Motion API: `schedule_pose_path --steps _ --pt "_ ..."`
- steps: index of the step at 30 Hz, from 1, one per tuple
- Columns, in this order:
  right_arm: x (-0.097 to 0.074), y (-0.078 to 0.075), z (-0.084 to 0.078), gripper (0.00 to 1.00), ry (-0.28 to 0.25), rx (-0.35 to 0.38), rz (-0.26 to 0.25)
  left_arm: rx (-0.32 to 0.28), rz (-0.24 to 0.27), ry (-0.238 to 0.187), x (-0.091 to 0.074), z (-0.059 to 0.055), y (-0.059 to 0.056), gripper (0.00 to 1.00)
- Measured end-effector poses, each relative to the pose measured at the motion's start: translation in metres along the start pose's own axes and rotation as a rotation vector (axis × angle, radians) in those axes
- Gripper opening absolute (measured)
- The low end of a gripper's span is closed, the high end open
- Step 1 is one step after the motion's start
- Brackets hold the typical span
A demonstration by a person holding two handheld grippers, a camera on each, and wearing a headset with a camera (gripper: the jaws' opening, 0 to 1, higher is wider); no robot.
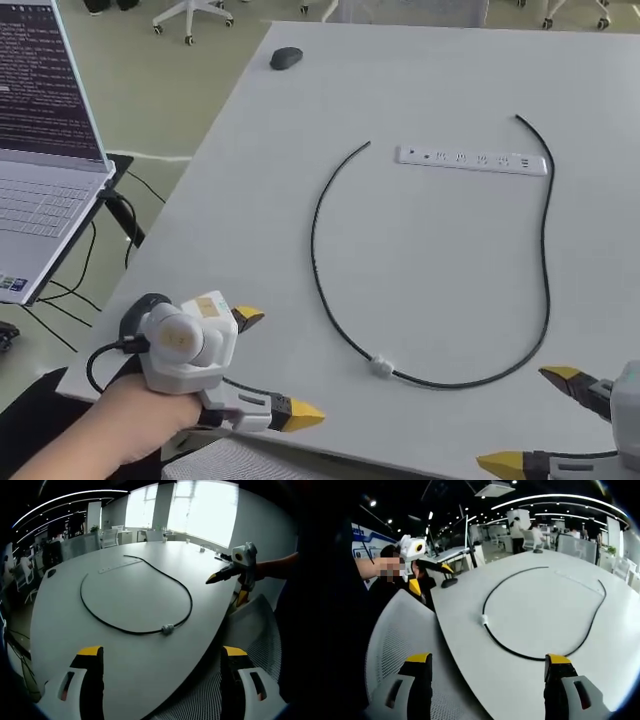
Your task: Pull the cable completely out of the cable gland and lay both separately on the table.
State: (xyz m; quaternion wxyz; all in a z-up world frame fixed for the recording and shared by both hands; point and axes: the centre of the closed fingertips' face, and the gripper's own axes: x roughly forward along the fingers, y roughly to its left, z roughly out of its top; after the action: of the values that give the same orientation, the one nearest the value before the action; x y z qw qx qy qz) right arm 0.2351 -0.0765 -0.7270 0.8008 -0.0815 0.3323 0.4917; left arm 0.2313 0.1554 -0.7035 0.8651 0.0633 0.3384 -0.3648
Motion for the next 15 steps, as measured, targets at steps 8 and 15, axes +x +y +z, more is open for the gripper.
schedule_pose_path --steps 8,15 --pt "0.003 -0.002 0.000 0.94 0.009 -0.009 0.001 -0.008 0.008 -0.001 0.001 0.001 0.006 0.98" --pt "0.007 0.002 0.012 0.95 -0.003 -0.017 0.013 -0.023 0.009 -0.011 0.000 0.003 0.007 0.99"
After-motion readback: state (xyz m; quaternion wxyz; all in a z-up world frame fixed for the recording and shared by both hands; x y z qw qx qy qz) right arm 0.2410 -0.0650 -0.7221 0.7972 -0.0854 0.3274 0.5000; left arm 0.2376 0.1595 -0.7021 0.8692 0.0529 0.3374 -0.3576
